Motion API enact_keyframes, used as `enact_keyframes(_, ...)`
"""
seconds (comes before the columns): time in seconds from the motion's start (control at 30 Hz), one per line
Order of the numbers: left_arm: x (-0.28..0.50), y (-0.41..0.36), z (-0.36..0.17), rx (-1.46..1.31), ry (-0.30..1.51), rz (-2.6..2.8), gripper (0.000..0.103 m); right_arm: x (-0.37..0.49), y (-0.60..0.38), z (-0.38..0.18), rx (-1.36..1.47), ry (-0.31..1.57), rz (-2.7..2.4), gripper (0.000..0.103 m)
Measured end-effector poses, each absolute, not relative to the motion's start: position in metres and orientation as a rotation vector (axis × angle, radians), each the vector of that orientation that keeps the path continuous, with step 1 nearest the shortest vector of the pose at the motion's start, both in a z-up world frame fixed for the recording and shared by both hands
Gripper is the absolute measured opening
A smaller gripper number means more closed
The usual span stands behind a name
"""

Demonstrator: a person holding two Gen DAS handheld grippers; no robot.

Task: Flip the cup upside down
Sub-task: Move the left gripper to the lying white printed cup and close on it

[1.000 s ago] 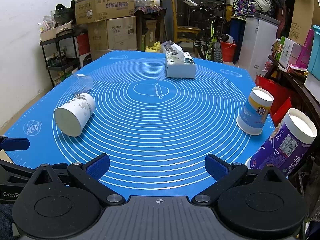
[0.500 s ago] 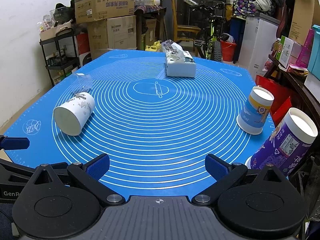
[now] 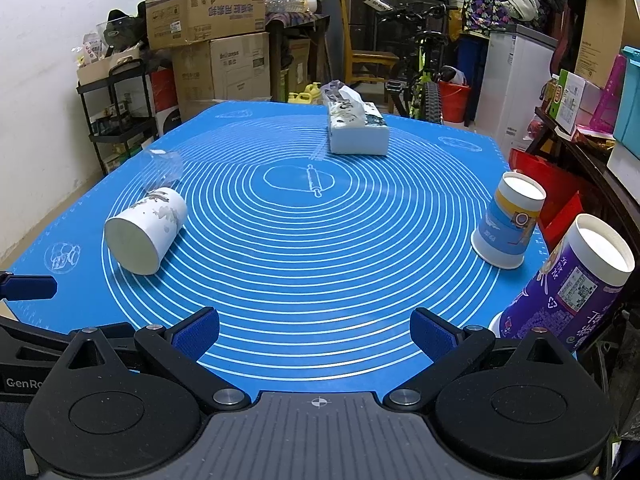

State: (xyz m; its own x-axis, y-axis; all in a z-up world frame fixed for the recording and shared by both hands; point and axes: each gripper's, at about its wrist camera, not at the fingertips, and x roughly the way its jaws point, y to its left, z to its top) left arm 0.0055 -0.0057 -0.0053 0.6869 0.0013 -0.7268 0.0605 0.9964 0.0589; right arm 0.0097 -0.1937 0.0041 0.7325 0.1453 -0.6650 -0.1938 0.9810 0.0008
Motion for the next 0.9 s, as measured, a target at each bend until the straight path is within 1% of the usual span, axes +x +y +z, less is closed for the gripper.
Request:
enact_keyframes(0.23, 0.022, -0.004, 0.0, 0.105, 0.78, 0.003, 0.094, 0.012, -0.198, 0.003, -0.056, 0.725, 0.174, 0.101)
enact_keyframes(0.5, 0.062, -0.003, 0.004, 0.121, 0.736, 0.057, 0.094, 0.018, -0.204, -0.001, -0.045, 0.735, 0.151, 0.101)
enact_keyframes(0.7, 0.1, -0.002, -0.007, 0.113, 0.773, 0.082, 0.094, 0.023, -0.206, -0.005, -0.045, 0.747, 0.139, 0.101)
enact_keyframes(0.9, 0.12, 0.004, -0.023, 0.086, 0.836, 0.096, 0.094, 0.027, -0.209, -0.008, -0.043, 0.756, 0.13, 0.101)
